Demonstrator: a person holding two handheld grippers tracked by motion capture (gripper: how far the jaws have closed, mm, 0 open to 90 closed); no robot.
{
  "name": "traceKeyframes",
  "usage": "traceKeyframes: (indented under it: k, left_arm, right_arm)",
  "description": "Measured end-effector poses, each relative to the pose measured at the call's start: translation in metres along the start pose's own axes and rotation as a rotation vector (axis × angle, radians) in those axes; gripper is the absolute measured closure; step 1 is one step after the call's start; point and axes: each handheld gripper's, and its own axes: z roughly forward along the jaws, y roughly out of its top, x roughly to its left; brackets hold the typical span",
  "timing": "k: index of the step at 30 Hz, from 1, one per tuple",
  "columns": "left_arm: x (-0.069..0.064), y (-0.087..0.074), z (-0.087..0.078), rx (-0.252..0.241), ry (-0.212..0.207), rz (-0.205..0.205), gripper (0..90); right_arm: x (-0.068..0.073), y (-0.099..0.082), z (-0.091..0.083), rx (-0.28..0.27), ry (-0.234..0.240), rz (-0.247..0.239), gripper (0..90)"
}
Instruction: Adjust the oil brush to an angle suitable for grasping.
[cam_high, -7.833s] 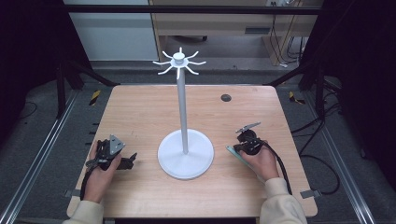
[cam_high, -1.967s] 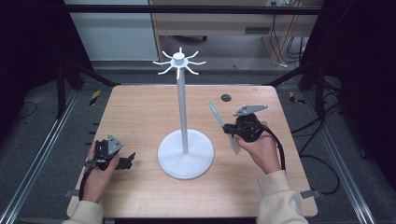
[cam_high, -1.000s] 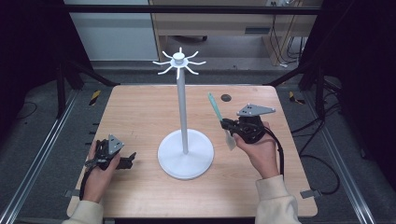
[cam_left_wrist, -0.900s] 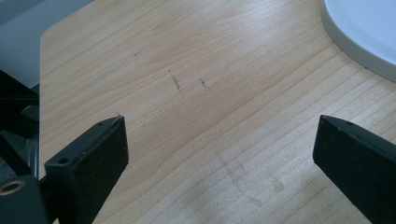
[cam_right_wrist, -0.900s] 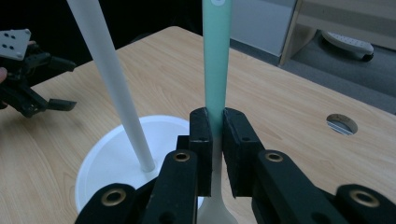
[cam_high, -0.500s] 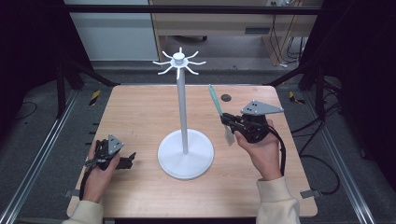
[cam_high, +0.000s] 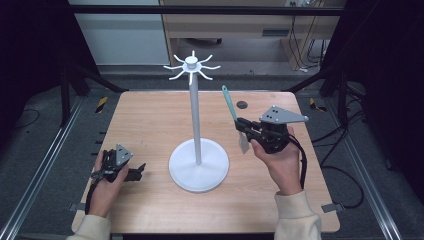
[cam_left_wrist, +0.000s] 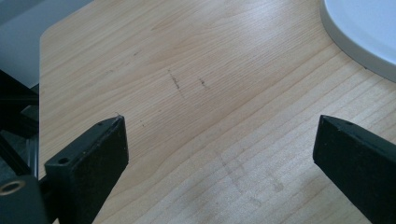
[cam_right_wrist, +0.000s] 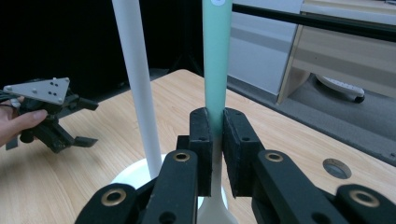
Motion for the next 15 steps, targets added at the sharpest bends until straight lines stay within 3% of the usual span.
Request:
traceKeyframes:
  k: [15]
  left_arm:
    - [0.0000, 0.0000, 0.0001, 0.001, 0.000, 0.001, 2.9]
  right_arm:
    - [0.0085, 0.0092, -0.0072, -0.052, 0.019, -0.014, 82.5]
